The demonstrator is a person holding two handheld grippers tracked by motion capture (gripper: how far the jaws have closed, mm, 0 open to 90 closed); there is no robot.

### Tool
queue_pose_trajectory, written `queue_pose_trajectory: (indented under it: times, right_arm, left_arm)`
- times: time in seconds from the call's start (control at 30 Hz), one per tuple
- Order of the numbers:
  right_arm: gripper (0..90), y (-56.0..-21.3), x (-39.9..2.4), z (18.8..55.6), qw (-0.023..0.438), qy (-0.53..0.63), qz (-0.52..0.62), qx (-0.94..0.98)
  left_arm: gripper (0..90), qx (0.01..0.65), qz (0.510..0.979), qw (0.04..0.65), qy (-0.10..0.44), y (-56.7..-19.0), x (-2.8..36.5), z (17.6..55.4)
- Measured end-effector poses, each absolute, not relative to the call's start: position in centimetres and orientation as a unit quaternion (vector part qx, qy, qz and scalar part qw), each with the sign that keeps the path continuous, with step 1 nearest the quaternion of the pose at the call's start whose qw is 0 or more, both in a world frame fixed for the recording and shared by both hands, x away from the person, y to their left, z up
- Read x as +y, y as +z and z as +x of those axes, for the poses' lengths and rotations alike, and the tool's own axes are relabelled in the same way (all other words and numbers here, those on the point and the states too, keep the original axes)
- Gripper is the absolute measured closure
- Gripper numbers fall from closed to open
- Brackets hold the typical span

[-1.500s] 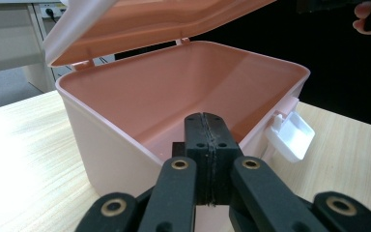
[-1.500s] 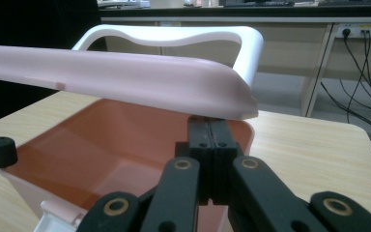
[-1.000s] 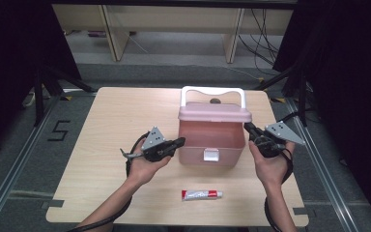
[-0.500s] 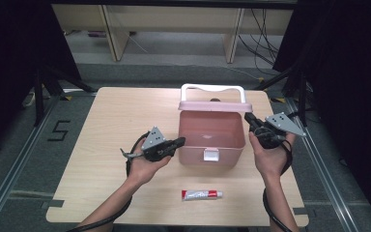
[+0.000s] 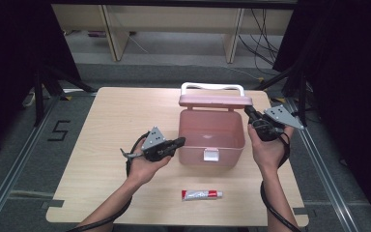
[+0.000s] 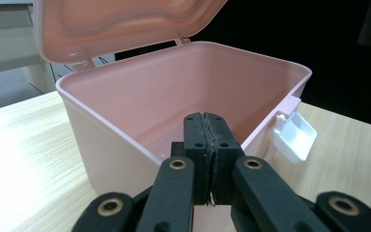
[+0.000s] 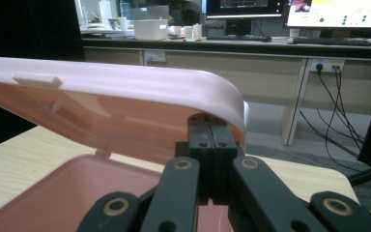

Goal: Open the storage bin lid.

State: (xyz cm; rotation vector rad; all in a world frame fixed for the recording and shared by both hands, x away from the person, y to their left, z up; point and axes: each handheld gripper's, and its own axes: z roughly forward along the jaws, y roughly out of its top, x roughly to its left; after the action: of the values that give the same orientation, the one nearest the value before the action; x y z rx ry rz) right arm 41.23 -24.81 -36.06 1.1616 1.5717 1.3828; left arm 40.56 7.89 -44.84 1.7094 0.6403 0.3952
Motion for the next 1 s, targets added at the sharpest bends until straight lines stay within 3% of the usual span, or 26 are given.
queue_pose_trajectory:
  times: [1.0]
  right_arm:
    - [90.0, -35.3, -24.0, 44.3, 0.384, 0.534, 0.459, 0.597]
  left_arm:
    - [87.8, 0.276, 0.736, 0.594, 0.170, -44.9, 7.9, 40.7]
